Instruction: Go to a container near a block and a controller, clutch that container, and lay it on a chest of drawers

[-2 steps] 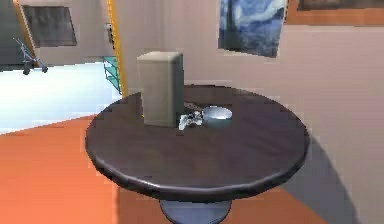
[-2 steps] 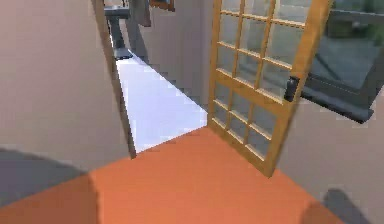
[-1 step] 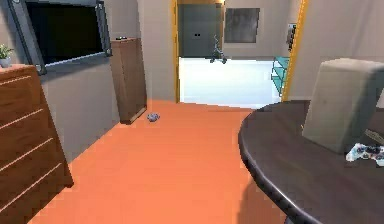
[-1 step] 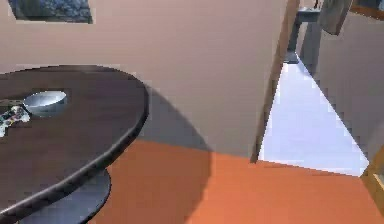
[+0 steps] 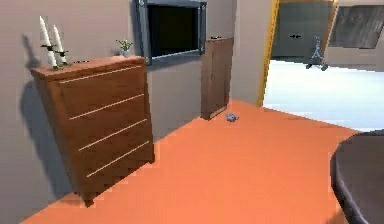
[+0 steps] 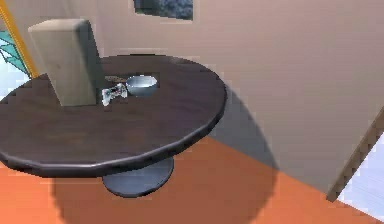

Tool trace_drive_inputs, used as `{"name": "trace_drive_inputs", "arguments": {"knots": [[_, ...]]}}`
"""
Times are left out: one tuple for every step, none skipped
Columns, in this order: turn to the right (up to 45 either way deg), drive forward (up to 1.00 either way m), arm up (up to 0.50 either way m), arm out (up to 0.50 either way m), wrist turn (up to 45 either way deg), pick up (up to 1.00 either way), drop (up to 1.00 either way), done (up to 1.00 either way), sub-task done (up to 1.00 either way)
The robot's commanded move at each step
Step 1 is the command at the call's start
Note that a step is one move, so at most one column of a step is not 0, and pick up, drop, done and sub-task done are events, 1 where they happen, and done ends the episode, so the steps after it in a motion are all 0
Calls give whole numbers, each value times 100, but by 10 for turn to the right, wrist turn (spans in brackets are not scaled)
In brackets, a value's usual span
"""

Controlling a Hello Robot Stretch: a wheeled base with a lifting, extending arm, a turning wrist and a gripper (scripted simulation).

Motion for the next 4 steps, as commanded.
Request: {"name": "trace_drive_inputs", "arguments": {"knots": [[0, 5, 0, 0, 0, 0, 0, 0, 0], [-90, 0, 0, 0, 0, 0, 0, 0, 0], [450, 0, 0, 0, 0, 0, 0, 0, 0], [450, 0, 0, 0, 0, 0, 0, 0, 0]]}}
